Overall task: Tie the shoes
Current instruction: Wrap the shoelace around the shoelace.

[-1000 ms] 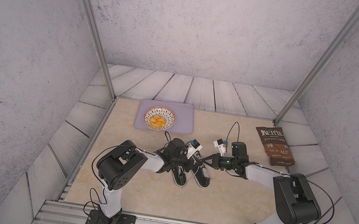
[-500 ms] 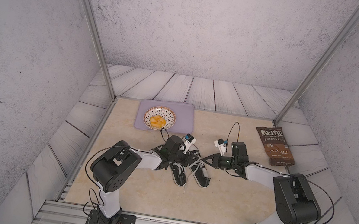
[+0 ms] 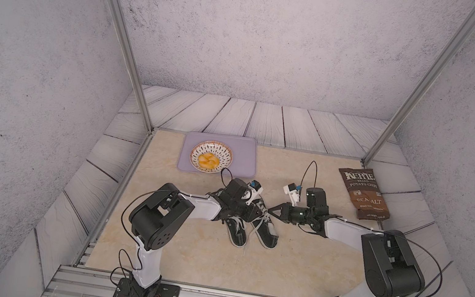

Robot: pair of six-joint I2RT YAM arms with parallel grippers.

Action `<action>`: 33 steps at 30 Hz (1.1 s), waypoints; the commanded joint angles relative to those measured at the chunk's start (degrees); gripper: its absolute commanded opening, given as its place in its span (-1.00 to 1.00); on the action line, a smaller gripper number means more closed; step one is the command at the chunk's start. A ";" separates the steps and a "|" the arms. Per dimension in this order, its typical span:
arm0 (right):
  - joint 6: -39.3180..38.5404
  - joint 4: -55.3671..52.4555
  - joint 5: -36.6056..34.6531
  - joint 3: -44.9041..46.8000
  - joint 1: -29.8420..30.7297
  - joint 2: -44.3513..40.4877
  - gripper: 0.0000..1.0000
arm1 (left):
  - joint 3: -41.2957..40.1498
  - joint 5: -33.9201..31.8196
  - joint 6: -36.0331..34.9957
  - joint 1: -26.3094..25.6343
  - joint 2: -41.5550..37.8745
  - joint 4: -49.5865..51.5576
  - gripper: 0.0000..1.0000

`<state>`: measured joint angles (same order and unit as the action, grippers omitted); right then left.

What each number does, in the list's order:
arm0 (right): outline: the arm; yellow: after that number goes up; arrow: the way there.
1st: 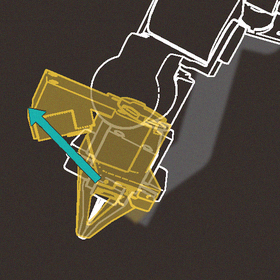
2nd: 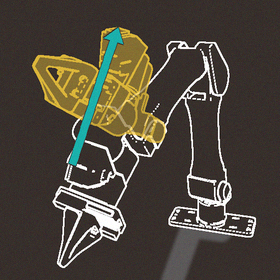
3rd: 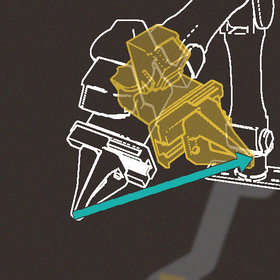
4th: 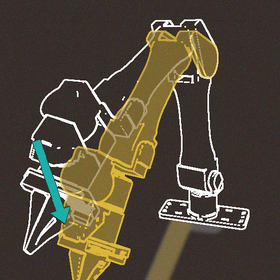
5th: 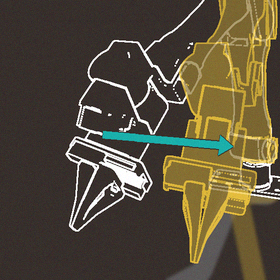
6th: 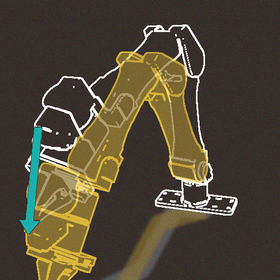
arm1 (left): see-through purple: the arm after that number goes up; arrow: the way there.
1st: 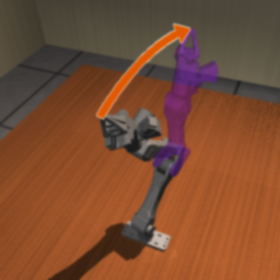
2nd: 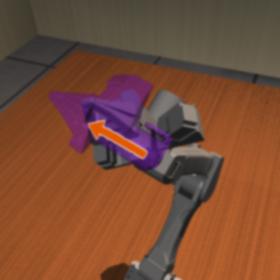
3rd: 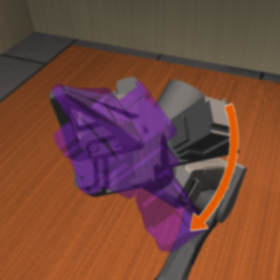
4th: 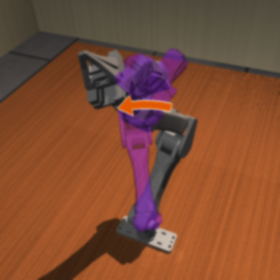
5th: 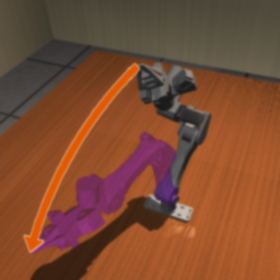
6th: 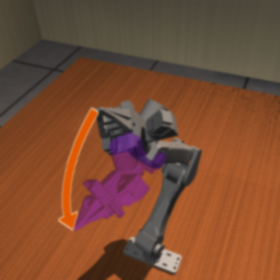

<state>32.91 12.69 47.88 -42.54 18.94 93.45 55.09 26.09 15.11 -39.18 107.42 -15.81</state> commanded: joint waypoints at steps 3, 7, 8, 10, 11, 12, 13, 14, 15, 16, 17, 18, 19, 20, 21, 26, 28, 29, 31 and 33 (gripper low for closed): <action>-0.12 0.55 -0.40 0.44 -0.13 1.12 -1.00 | 1.69 1.74 -1.09 -0.42 1.13 1.59 -0.30; -0.04 0.72 -0.51 0.64 -0.18 1.23 -1.00 | 1.58 2.21 -0.94 -0.64 0.95 1.34 -0.21; -0.08 0.69 -0.52 0.69 -0.19 1.29 -1.00 | 1.66 2.35 -0.91 -0.72 0.95 1.39 -0.22; -0.07 0.67 -0.58 0.62 -0.14 1.38 -1.00 | 1.63 2.49 -1.03 -0.77 1.04 1.73 -0.29; -0.04 0.73 -0.60 0.71 -0.19 1.34 -1.00 | 1.54 2.70 -1.05 -0.81 0.96 1.83 -0.33; 0.04 0.77 -0.73 0.77 -0.17 1.31 -1.00 | 1.54 2.82 -1.07 -0.81 0.82 1.92 -0.41; 0.03 0.80 -0.87 0.87 -0.18 1.17 -1.00 | 1.39 2.67 -1.16 -0.81 0.63 2.04 -0.53; 0.08 0.81 -0.86 0.88 -0.29 1.12 -1.00 | 1.12 2.35 -1.14 -0.81 0.25 1.94 -0.62; 0.10 0.81 -1.01 0.89 -0.31 1.04 -1.00 | 0.53 1.52 -1.09 -0.81 -0.39 1.65 -0.70; 0.10 0.87 -1.00 0.93 -0.30 1.03 -1.00 | -0.31 0.17 -0.89 -0.81 -1.43 1.15 -0.77; 0.14 0.85 -1.01 0.89 -0.26 1.03 -1.00 | -1.26 -1.21 -0.64 -0.81 -2.56 0.61 -0.83; 0.12 0.71 -1.13 0.95 -0.30 0.95 -1.00 | -2.41 -2.74 -0.27 -0.73 -4.07 0.06 -0.88; -0.03 0.57 -1.34 0.88 -0.23 0.88 -1.00 | -3.73 -4.17 -0.01 -0.72 -5.82 -0.51 -0.91; 0.04 0.50 -1.62 0.88 -0.29 0.86 -1.00 | -5.03 -5.34 0.16 -0.72 -7.39 -0.97 -0.93; -0.11 0.40 -1.76 0.75 -0.30 0.77 -1.00 | -6.60 -6.63 0.34 -0.72 -9.40 -1.30 -0.95; -0.39 -0.73 -2.09 -0.17 -0.30 1.12 -1.00 | -13.96 -5.91 -1.15 -0.89 -18.08 -2.40 -0.99; -0.56 -0.92 -1.92 -0.48 -0.28 1.36 -1.00 | -15.17 -2.68 -4.45 -2.31 -20.74 -1.14 -0.99; -0.59 -1.04 -1.85 -0.60 -0.30 1.40 -1.00 | -14.91 -1.41 -6.42 -3.42 -21.46 0.18 -0.98; -0.97 -1.18 -1.60 -0.87 -0.32 1.56 -1.00 | -12.26 -0.51 -11.04 -7.09 -22.02 4.82 -0.98; -1.25 -1.44 -1.62 -1.12 -0.26 1.82 -1.00 | -8.25 0.07 -14.14 -10.47 -20.89 8.49 -0.98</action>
<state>32.80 12.16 46.50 -42.44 18.87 93.67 42.81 23.38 7.86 -46.11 86.39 -12.43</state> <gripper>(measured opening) 0.035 0.072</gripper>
